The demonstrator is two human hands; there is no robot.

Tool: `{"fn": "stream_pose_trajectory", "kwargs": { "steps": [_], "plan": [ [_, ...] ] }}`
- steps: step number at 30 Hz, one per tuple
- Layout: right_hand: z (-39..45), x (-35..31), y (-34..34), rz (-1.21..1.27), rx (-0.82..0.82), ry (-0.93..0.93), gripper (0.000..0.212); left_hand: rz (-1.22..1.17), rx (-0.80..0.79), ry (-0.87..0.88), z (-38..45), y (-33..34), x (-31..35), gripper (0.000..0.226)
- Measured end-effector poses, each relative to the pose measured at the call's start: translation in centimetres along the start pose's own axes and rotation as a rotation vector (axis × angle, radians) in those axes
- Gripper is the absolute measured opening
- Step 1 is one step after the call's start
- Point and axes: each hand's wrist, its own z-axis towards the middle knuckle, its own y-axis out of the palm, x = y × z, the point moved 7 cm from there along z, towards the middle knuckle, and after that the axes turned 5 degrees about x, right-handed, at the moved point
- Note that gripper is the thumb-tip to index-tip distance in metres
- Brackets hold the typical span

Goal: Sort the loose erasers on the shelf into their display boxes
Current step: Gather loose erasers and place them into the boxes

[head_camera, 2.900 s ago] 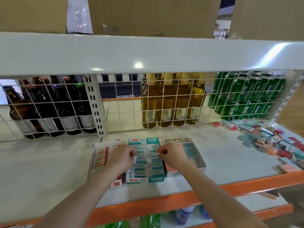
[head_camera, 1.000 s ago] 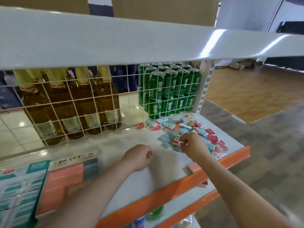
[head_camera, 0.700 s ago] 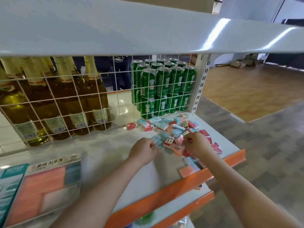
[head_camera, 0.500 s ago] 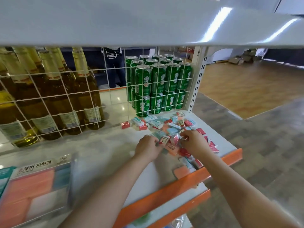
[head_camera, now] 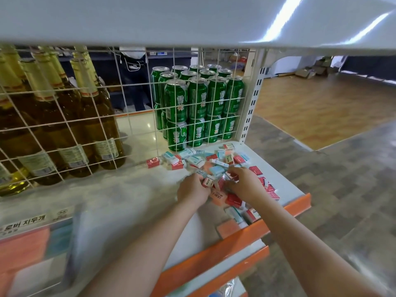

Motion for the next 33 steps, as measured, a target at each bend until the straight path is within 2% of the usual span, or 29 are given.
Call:
{"fn": "stream_pose_trajectory", "kwargs": {
  "steps": [4,10,15,21,23,27,32,33],
  "plan": [
    [0.2,-0.1,0.2,0.011,-0.021,-0.008,0.042,-0.010,0.005,0.026,-0.1,-0.7,0.2,0.009],
    [0.4,-1.5,1.2,-0.052,-0.049,-0.045,0.034,-0.162,0.076,-0.004,-0.2,-2.9,-1.6,0.017],
    [0.7,-2.1,1.9,-0.131,-0.052,0.000,0.041,-0.347,0.084,-0.057,-0.2,-4.1,-3.3,0.011],
    [1.0,-2.5,1.8,-0.110,-0.050,0.058,0.034,-0.317,0.039,0.064,-0.8,-5.4,-3.4,0.048],
    [0.8,-2.4,1.5,-0.073,-0.032,0.080,0.036,-0.295,0.036,0.082,-0.8,-5.6,-3.6,0.040],
    [0.5,-1.5,0.2,-0.045,0.060,0.125,0.034,-0.339,0.089,0.008,-1.0,-6.0,-4.5,0.019],
    [-0.2,-1.2,-1.0,0.095,0.109,0.091,0.032,-0.365,0.174,-0.028,-1.1,-6.4,-4.9,0.015],
    [-0.3,-1.3,-1.0,0.139,0.104,0.074,0.033,-0.357,0.182,-0.031,-1.2,-6.5,-5.0,0.019]
  ]
}}
